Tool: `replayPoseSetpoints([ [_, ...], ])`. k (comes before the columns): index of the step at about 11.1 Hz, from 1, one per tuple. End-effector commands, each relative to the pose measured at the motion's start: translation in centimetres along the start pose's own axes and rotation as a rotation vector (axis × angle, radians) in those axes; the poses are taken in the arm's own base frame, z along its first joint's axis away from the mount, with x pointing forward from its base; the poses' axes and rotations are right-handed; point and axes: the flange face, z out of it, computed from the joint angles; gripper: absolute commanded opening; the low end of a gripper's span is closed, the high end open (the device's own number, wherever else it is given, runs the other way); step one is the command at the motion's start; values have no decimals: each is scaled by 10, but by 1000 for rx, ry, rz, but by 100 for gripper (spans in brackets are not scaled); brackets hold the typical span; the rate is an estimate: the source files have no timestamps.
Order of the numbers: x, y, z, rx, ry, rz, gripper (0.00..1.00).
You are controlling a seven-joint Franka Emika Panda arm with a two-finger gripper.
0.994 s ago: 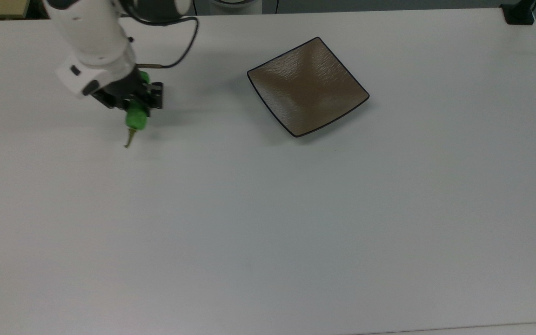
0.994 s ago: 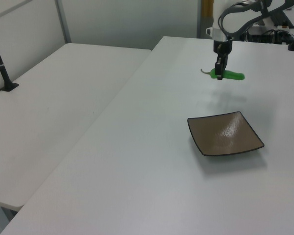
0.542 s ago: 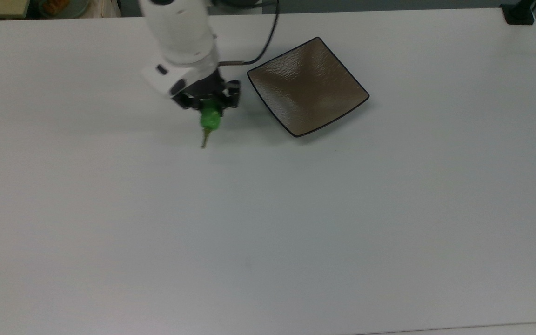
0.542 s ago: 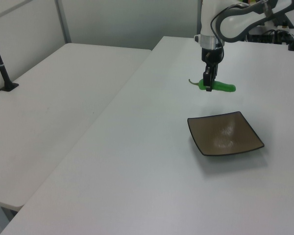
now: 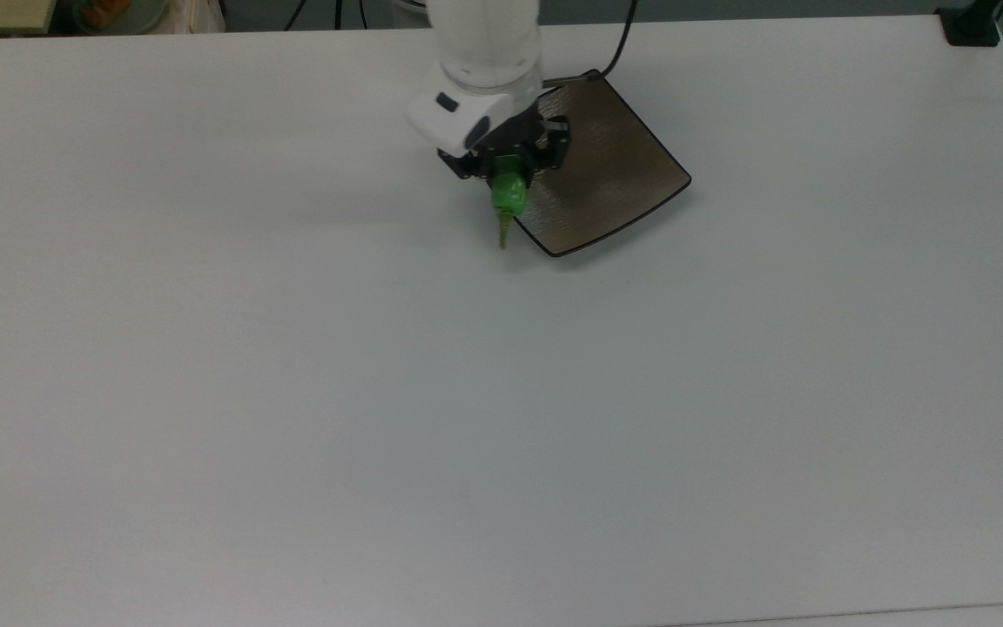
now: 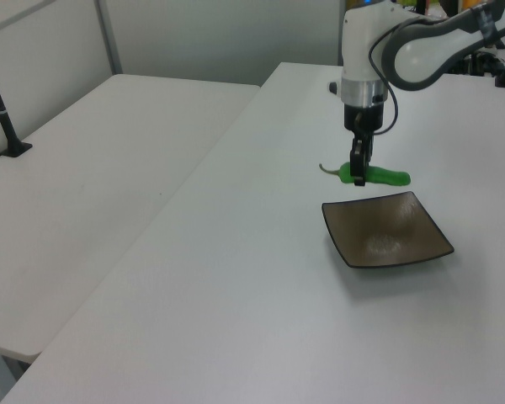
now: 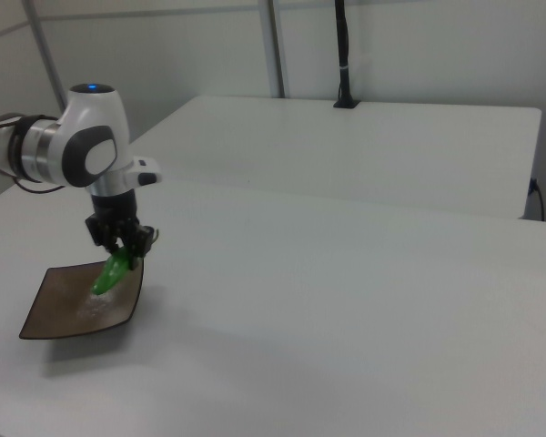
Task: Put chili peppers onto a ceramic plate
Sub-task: 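Lower the chili pepper onto the plate and open the gripper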
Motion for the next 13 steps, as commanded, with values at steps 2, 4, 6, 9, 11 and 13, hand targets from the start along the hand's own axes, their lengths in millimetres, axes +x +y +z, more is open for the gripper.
replayPoseSetpoints([
  [2,-13,-39,20,7,-43,7,76],
  [4,-13,-39,16,8,-37,5,100],
  [6,-12,-39,14,7,-35,5,100],
  [9,-20,-33,-6,-3,-49,13,100],
  [11,-36,-16,-37,-36,-85,36,100],
  [13,-47,18,-65,-97,-76,73,100],
])
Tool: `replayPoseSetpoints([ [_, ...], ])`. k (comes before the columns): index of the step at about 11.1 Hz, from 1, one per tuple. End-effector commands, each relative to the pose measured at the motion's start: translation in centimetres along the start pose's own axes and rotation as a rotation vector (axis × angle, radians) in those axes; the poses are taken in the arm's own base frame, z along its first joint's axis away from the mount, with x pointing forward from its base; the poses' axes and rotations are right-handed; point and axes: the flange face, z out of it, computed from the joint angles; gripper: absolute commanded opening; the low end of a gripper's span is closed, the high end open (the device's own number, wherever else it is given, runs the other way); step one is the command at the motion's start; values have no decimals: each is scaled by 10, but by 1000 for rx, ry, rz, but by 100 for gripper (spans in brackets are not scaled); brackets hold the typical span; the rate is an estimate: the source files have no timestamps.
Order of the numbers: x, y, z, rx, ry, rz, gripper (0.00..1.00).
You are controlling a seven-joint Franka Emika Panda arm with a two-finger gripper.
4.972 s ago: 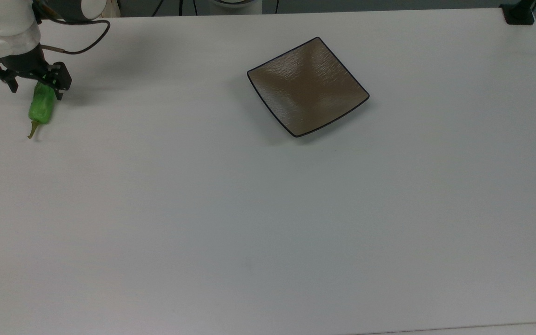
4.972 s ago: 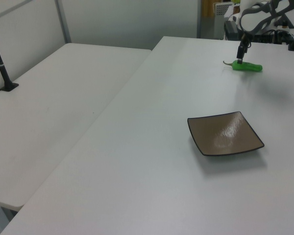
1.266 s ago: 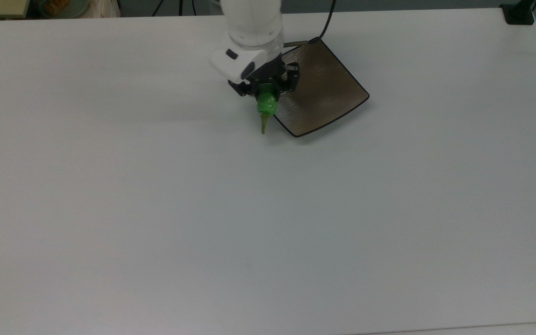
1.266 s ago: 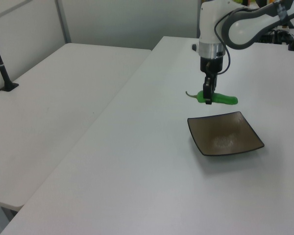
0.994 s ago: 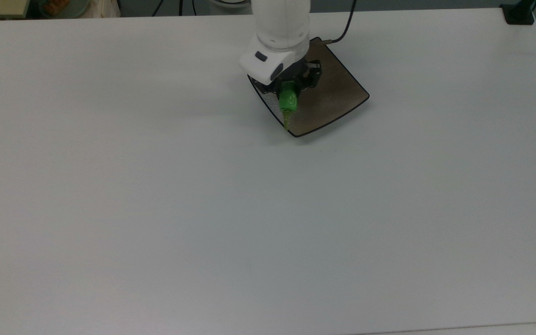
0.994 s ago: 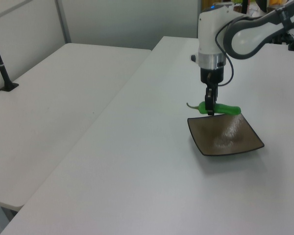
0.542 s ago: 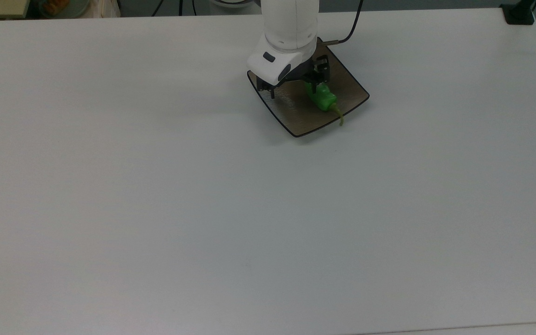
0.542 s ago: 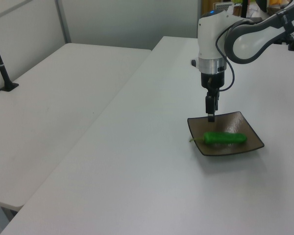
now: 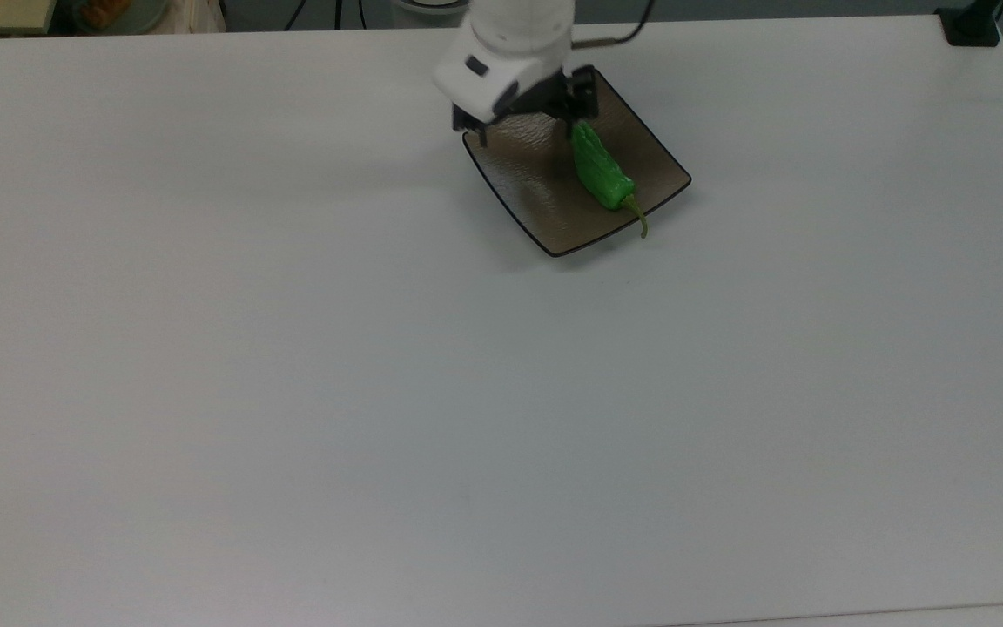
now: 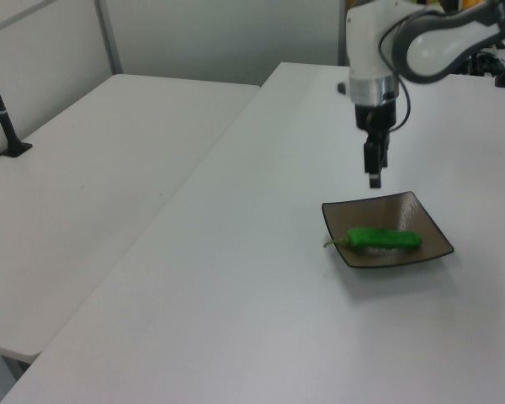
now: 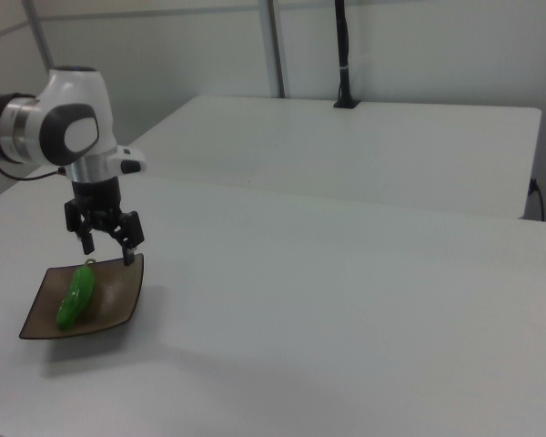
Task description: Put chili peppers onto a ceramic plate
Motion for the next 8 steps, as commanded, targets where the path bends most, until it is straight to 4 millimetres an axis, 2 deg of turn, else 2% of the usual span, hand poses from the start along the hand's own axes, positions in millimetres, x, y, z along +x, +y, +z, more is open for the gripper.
replayPoseSetpoints([
  [1,-23,52,-43,-85,33,74,100],
  [3,-23,94,-69,-77,104,128,100],
  [4,-21,108,-79,-72,149,148,100],
  [5,-22,119,-86,-69,178,157,100],
  [8,-24,136,-85,-59,167,91,100],
])
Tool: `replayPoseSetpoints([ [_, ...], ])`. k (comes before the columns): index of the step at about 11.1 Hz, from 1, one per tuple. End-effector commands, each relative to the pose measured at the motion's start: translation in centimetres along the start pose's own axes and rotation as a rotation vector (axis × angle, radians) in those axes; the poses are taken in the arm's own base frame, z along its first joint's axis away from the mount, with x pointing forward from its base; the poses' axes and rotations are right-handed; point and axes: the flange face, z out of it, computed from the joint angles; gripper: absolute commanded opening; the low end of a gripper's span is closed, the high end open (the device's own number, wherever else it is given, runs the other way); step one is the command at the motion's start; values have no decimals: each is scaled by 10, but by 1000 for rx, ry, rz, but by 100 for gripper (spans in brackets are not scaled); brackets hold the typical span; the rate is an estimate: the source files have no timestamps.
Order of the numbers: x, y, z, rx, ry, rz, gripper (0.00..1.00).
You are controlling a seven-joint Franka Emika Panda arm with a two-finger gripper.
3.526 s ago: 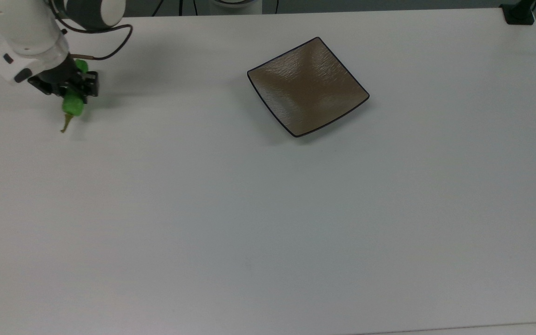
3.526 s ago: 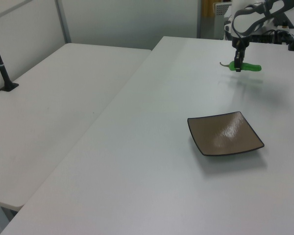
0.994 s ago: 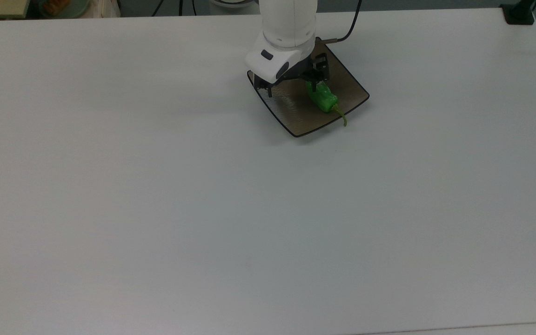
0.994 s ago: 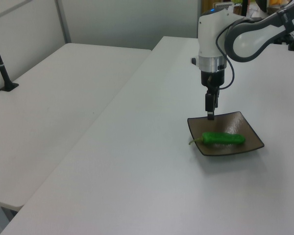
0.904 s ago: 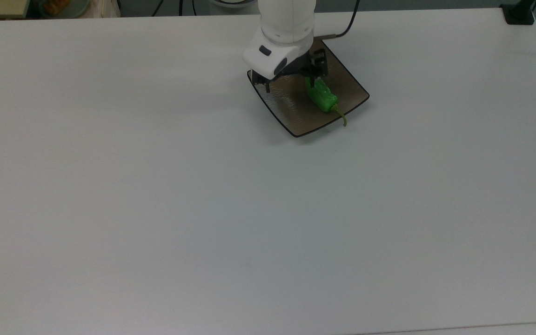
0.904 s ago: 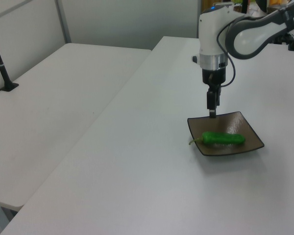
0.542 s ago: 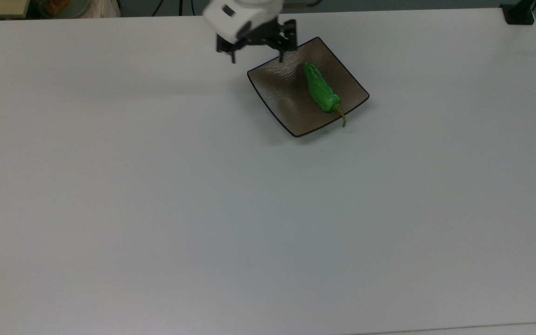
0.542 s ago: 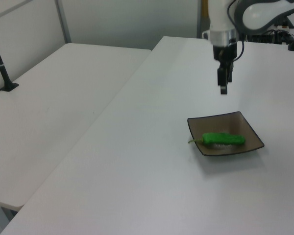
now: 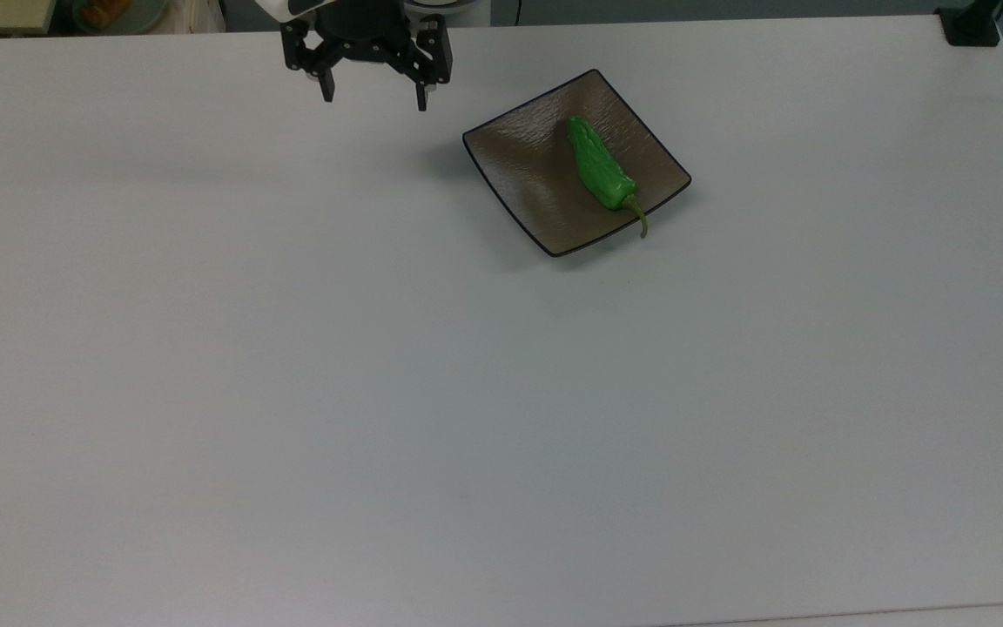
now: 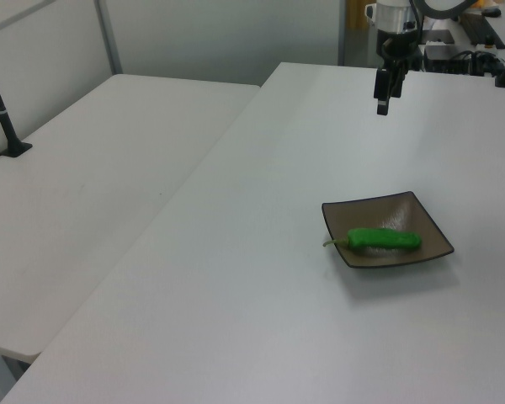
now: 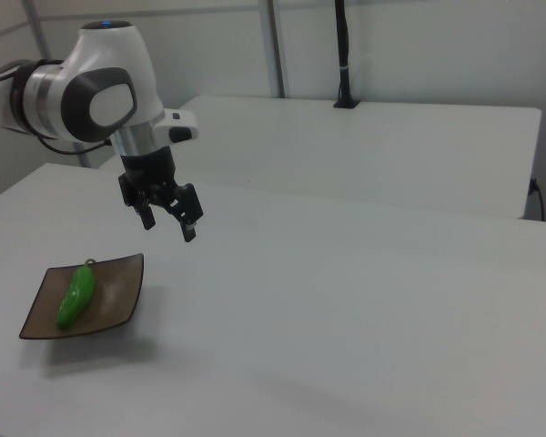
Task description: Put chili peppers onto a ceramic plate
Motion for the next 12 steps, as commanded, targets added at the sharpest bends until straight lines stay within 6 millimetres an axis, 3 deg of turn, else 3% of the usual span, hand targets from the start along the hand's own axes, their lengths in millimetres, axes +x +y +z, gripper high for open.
replayPoseSetpoints([
  [1,0,2,-1,11,9,-51,100],
  [5,0,-8,5,10,-8,-71,100],
  [12,0,-7,7,44,-12,-49,100],
])
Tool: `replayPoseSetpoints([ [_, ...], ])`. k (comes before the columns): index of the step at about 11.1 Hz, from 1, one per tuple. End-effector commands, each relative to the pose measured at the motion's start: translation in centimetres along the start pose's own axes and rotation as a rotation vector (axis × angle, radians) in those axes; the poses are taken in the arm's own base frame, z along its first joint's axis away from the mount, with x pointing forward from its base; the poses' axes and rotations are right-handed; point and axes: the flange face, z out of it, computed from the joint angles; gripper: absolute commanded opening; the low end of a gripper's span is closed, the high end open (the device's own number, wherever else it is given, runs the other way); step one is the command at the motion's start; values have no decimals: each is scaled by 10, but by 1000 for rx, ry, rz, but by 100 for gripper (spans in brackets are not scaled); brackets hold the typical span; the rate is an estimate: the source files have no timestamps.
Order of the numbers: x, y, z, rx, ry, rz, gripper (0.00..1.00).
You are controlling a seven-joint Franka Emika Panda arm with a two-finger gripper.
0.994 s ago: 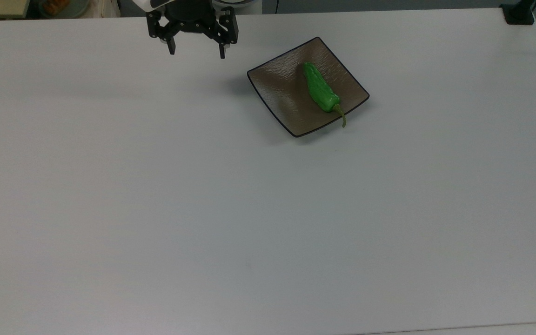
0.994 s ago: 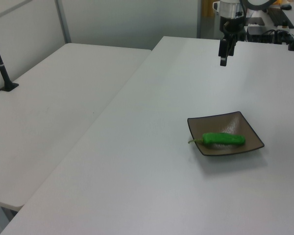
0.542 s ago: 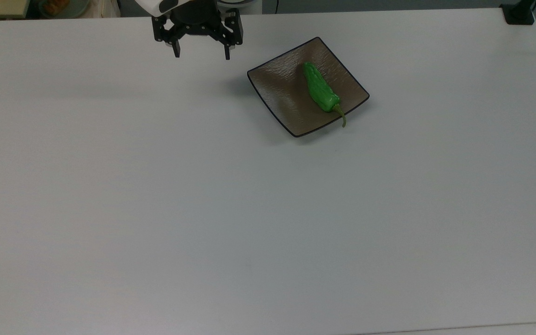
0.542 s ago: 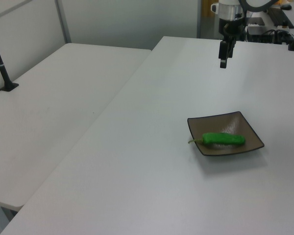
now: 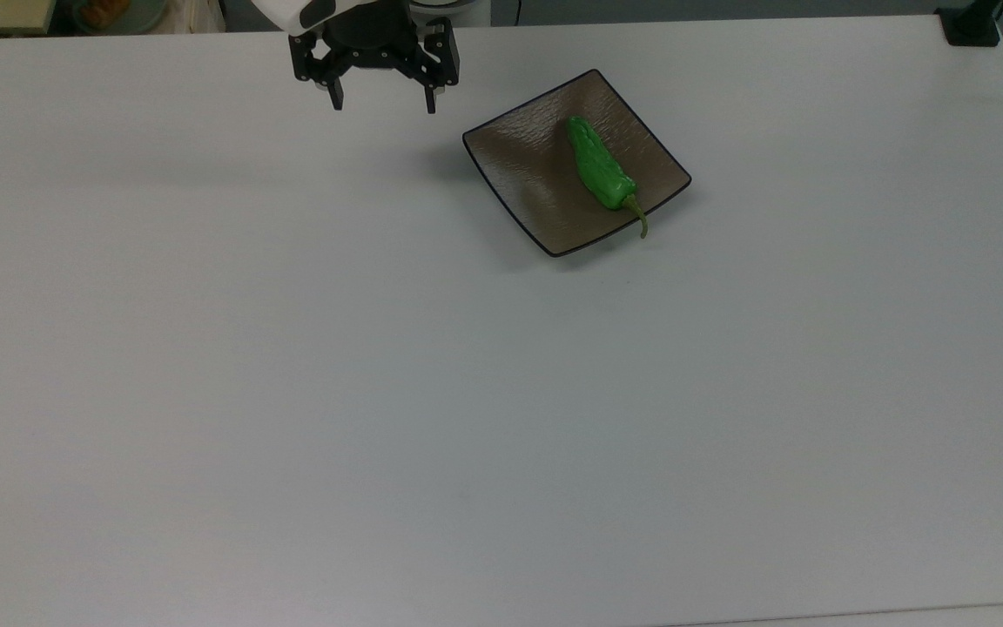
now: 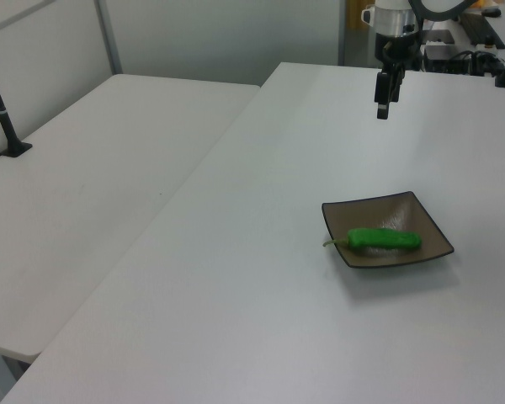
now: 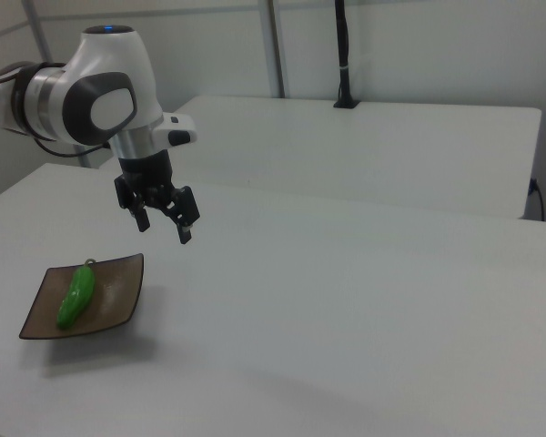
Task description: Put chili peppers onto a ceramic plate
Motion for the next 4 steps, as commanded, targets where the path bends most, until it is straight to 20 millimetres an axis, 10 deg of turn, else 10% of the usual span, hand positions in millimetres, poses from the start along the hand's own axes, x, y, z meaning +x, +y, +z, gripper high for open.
replayPoseSetpoints([
  [1,-1,-2,0,35,1,0,100],
  [4,-2,-5,2,37,-5,-3,100],
])
